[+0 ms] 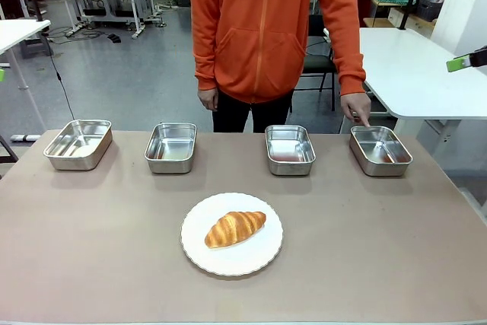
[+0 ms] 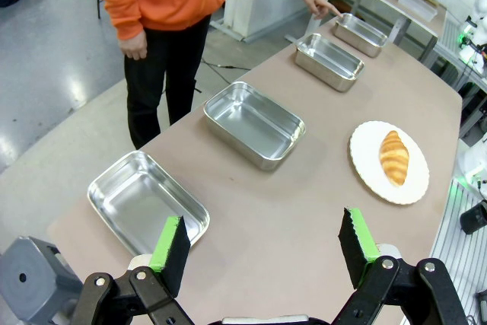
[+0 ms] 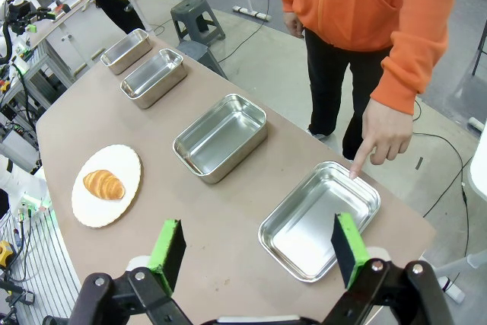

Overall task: Place the bread in the container.
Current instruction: Place the Butter Roll into the Airtight Container indicated by the human.

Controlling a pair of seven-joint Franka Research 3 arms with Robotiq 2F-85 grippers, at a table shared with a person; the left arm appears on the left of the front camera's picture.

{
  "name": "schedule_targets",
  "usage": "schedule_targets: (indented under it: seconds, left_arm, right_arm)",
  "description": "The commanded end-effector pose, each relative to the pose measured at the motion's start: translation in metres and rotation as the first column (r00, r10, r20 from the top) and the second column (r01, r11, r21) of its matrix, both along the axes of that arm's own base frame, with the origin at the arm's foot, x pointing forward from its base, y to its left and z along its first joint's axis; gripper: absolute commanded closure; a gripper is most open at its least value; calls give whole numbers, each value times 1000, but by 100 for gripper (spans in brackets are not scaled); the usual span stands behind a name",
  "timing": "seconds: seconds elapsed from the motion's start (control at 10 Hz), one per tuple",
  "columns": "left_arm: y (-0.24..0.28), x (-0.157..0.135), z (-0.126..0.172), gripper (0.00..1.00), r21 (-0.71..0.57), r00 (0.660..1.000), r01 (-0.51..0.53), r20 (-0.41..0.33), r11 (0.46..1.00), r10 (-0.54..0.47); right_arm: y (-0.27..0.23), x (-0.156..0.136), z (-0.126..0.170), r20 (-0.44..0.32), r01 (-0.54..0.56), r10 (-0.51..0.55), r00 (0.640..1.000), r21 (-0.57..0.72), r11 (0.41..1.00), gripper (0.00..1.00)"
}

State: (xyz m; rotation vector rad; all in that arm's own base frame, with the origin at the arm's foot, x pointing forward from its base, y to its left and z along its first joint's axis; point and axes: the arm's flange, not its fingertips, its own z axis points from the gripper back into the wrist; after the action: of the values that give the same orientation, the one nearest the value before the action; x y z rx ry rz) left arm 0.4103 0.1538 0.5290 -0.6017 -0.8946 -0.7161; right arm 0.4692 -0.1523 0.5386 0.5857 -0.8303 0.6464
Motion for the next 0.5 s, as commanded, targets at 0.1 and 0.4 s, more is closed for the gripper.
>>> schedule_targets:
  seconds: [0.1, 0.4]
  left_arm:
    - [1, -1, 0, 0, -1, 1000, -1, 3, 1000, 1]
    - [1, -1, 0, 0, -1, 1000, -1, 3, 1000, 1]
  right_arm:
    - [1, 1, 1, 8, 5, -5, 1000, -2, 1000, 0]
    - [1, 1, 1, 8, 5, -5, 1000, -2, 1000, 0]
